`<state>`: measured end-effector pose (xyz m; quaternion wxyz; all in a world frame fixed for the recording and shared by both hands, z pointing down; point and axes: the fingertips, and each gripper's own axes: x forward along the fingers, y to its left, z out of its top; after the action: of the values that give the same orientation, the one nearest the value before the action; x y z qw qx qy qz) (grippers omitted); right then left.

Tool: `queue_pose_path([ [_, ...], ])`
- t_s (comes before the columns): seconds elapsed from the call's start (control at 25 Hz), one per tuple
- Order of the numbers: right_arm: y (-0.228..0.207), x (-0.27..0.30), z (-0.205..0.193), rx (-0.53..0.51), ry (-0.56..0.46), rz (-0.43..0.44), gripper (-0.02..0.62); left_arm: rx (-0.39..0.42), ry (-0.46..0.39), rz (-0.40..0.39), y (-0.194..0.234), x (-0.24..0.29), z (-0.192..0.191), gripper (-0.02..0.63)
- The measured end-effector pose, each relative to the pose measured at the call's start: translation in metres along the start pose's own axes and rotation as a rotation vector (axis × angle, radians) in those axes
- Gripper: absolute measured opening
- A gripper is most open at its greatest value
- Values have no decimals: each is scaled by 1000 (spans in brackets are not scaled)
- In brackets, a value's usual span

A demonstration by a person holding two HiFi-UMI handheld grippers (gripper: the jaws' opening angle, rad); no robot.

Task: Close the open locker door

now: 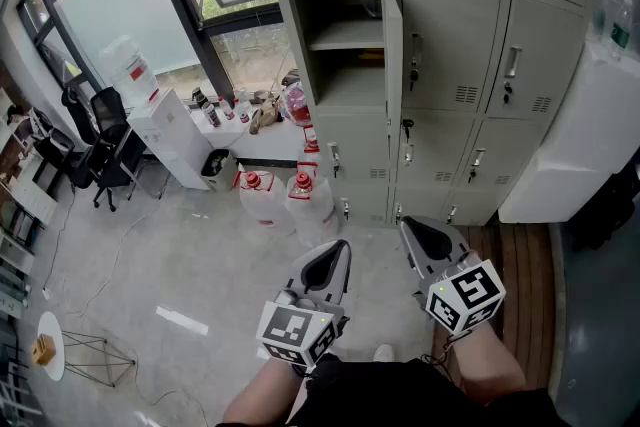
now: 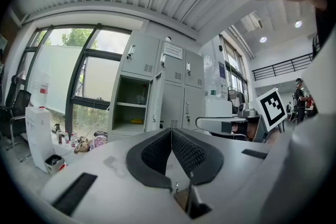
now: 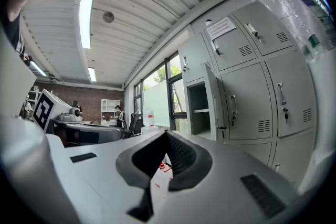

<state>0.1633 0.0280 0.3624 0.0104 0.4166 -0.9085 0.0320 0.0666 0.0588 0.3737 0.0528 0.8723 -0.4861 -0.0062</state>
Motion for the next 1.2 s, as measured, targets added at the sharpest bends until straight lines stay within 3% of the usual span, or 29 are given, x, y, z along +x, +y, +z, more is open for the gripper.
queue_pose_path([
  [0.72, 11, 17, -4, 9, 1, 40, 54, 12, -18, 23, 16, -3, 9, 17],
  [1.2, 26, 53, 3, 31, -5, 26, 54, 26, -10, 19, 55, -11, 18, 17],
])
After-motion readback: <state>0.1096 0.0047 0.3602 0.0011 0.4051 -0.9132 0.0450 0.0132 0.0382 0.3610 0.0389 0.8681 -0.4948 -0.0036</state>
